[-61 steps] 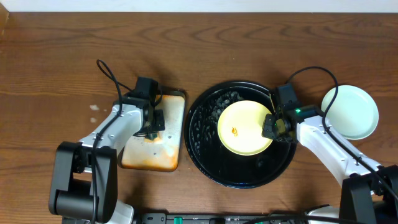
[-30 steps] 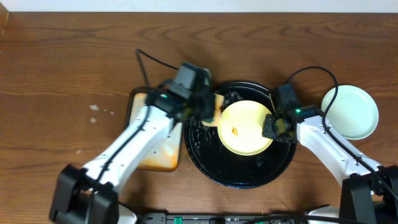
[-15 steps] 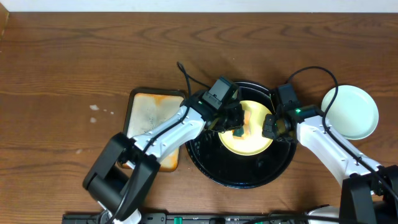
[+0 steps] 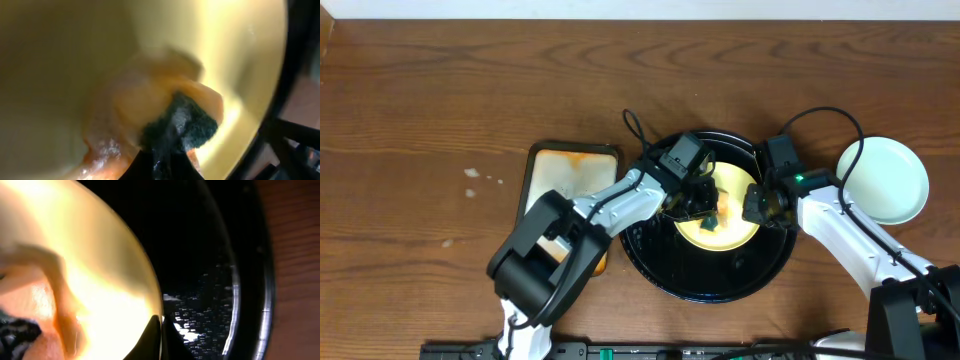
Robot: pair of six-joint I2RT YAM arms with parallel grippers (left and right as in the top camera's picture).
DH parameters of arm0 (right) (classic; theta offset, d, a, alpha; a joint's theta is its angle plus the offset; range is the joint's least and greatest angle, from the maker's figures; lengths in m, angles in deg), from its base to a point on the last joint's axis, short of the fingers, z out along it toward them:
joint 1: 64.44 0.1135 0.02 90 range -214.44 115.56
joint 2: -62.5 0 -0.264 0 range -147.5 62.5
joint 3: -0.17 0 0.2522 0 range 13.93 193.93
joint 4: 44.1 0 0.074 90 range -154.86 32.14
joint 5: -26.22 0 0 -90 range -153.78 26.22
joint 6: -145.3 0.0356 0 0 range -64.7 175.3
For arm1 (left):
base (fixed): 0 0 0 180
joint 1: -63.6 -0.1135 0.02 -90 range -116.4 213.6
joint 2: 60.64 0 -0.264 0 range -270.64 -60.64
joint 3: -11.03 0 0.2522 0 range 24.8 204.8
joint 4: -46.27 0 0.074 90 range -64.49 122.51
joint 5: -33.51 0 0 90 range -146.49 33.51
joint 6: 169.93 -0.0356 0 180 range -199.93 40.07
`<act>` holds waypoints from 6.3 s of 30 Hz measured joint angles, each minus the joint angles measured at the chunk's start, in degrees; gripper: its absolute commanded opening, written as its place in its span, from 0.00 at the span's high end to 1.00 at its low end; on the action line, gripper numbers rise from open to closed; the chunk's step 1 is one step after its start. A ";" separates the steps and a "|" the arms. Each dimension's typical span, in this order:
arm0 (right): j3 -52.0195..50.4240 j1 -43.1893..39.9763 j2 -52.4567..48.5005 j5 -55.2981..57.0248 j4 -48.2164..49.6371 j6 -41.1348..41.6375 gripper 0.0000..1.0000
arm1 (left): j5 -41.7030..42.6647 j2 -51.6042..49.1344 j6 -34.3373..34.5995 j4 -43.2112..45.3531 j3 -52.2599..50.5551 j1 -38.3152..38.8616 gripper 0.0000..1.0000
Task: Clean dirty plates on tray and stack at the side
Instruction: 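Scrub the yellow plate held by the right gripper with the sponge, then return the sponge to the soapy dish and release with left gripper, then lift the yellow plate with the right gripper and tilt it upright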
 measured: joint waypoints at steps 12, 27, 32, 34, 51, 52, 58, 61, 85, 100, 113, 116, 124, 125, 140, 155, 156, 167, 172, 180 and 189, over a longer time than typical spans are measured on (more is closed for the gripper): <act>0.00 0.02 0.00 -0.11 -0.48 -0.04 0.99 | -10.60 -0.72 -7.19 -12.48 5.49 -0.20 0.93; 0.00 0.02 0.00 -0.09 -0.92 -0.04 0.99 | -35.10 -3.37 -11.67 -29.92 15.61 4.07 0.92; 0.00 0.02 0.00 -0.11 -0.94 -0.04 0.99 | -41.03 -3.63 -12.11 -36.48 21.64 3.56 0.92; 0.00 0.02 0.00 -0.09 -0.94 -0.04 0.99 | -42.58 -3.21 -12.35 -37.44 23.54 2.93 0.92; 0.02 0.02 0.00 -5.88 5.55 -13.35 0.70 | -45.27 18.93 -12.50 -53.42 24.50 -15.91 0.86; 0.02 0.02 0.00 -6.01 5.55 -13.75 0.70 | -45.00 19.19 -12.68 -54.31 24.50 -18.40 0.86; 0.04 0.02 -2.40 -6.56 7.34 -15.37 0.77 | -36.57 19.21 -19.56 -50.45 17.38 -30.38 0.83; 0.04 0.04 -5.44 -7.17 8.41 -15.65 0.82 | -30.34 19.12 -25.35 -47.21 11.39 -34.29 0.79; 0.63 -5.99 1.01 -9.42 5.53 -22.01 0.71 | -20.79 19.08 -35.58 -42.60 2.93 -36.30 0.21; 0.63 -8.02 -6.99 -13.00 8.55 -23.30 0.99 | -20.76 19.08 -35.58 -42.56 2.93 -36.30 0.18; 9.03 -5.62 1.44 -0.87 -4.72 -22.73 0.99 | -20.76 19.08 -35.58 -42.58 2.93 -36.30 0.18; 11.21 -1.77 5.44 6.12 -6.23 -22.73 0.99 | -20.76 19.08 -35.58 -42.56 2.93 -36.30 0.18; 11.45 9.09 7.58 24.55 -8.85 -22.73 0.99 | -20.76 19.08 -35.58 -42.58 2.93 -36.30 0.17; 11.45 11.02 7.63 26.99 -8.87 -22.75 0.99 | -20.76 19.08 -35.58 -42.58 2.93 -36.30 0.17; 11.45 33.83 7.82 58.21 -9.97 -22.77 0.99 | -20.76 19.08 -35.58 -42.58 2.93 -36.30 0.18; 11.45 39.63 8.02 74.38 -9.77 -24.63 0.99 | -20.76 19.08 -35.56 -42.58 2.93 -36.30 0.18; 11.45 39.71 8.02 74.55 -9.77 -24.76 0.99 | -20.76 19.08 -35.58 -42.58 2.93 -36.30 0.17; 11.45 39.67 8.02 75.43 -9.79 -25.00 0.99 | -20.76 19.08 -35.58 -42.58 2.93 -36.30 0.17; 11.45 39.67 8.02 75.43 -9.79 -25.00 0.99 | -20.76 19.08 -35.58 -42.58 2.93 -36.30 0.17; 11.45 39.67 8.02 75.45 -9.73 -25.00 0.99 | -20.76 19.08 -35.58 -42.58 2.93 -36.30 0.17; 11.45 39.67 8.02 75.47 -9.49 -25.03 0.99 | -20.76 19.08 -35.58 -42.58 2.93 -36.30 0.17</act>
